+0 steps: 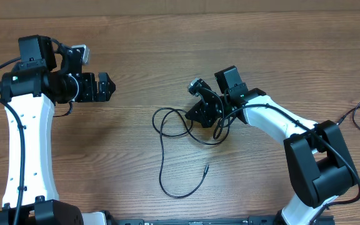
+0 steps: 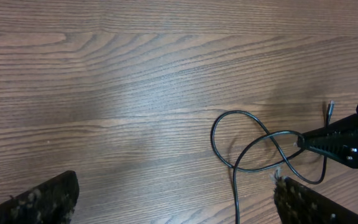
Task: Untangle cables
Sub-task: 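Move the right gripper to the last black cable and grasp it, then lift the right gripper up-right, carrying the cable to the right side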
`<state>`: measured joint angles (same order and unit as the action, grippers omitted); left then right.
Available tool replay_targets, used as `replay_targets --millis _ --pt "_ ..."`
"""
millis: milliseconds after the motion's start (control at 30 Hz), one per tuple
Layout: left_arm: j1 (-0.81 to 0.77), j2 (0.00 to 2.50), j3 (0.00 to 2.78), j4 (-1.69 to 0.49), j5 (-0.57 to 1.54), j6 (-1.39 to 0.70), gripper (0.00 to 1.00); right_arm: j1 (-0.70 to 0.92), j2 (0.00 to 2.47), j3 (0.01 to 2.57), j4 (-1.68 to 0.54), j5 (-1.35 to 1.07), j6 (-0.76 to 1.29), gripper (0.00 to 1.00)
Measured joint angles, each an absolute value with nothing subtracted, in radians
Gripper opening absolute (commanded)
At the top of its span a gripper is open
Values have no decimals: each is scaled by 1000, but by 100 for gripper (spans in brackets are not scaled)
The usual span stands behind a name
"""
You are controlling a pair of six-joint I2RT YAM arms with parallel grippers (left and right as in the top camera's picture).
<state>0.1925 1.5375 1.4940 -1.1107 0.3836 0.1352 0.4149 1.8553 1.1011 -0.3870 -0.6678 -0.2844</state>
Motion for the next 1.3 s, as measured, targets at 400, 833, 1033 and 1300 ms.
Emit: replay_targets --millis 400,833,1033,1300 --pt "192 1538 1494 -1111 384 135 100 348 1857 1549 -871 -482 -212 4" --pt "192 1538 1494 -1111 384 135 100 233 1854 2250 -1106 -87 -189 4" --pt "192 1538 1494 -1111 384 135 100 63 1853 2280 -1093 -58 -102 4" --pt "192 1538 1494 -1111 384 135 100 -167 1854 2280 -1093 -47 0 4"
